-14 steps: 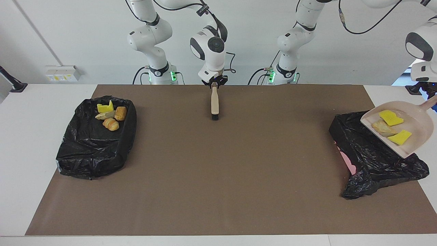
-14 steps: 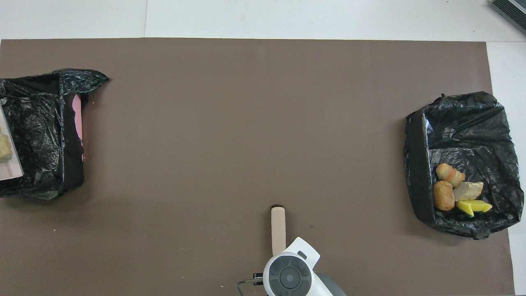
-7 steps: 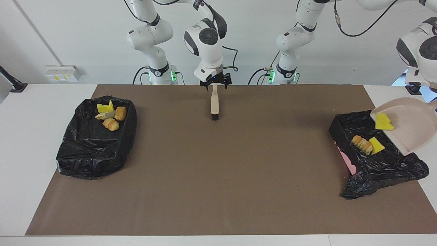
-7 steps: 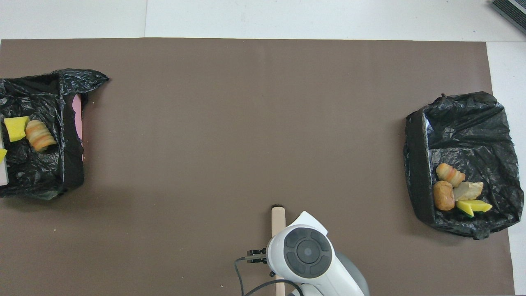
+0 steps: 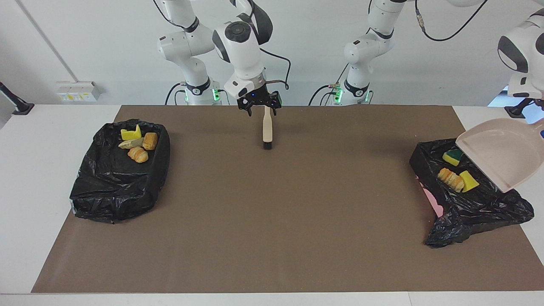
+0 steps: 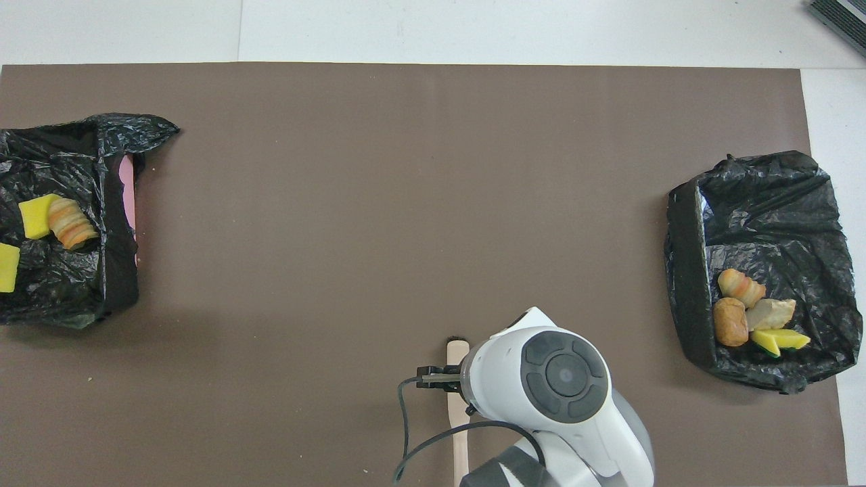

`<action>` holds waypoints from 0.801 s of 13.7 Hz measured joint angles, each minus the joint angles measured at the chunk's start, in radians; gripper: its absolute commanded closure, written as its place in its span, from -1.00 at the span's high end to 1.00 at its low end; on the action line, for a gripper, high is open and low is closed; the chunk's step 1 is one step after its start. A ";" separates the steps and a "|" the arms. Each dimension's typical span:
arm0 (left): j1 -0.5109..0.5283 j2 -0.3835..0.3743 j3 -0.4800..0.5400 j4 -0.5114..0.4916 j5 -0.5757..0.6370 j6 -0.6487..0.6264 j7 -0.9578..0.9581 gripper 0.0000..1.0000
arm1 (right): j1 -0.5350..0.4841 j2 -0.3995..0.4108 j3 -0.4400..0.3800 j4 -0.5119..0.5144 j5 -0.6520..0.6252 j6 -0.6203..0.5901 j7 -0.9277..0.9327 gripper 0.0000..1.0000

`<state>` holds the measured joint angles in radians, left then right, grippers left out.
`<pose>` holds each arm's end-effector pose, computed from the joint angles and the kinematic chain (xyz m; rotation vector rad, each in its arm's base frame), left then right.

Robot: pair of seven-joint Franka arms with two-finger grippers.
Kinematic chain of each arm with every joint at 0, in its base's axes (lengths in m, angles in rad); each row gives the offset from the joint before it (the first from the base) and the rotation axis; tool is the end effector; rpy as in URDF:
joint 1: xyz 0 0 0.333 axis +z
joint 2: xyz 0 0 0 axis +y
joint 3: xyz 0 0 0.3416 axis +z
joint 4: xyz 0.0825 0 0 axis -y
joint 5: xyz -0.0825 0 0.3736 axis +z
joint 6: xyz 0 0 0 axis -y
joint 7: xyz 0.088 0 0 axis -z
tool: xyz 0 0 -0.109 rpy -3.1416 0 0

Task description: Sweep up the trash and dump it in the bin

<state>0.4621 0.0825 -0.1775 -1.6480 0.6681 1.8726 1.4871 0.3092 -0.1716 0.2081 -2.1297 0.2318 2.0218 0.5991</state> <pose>0.5584 0.2182 0.6098 -2.0065 1.6207 0.5413 0.4220 0.2616 0.5149 -2.9471 0.2640 0.0609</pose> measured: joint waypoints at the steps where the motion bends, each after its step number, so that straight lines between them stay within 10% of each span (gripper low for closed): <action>1: 0.000 -0.004 0.000 0.000 -0.054 -0.002 -0.007 -1.00 | -0.063 -0.013 -0.003 0.044 -0.001 -0.055 -0.033 1.00; 11: -0.221 -0.042 -0.015 -0.210 -0.427 -0.014 -0.687 -1.00 | -0.279 -0.030 -0.018 0.237 -0.141 -0.166 -0.178 1.00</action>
<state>0.2411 0.0409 -0.1929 -1.8576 0.2406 1.8583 0.8004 0.0302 -0.2017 0.1904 -1.8926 0.0904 1.8558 0.4212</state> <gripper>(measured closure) 0.687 0.000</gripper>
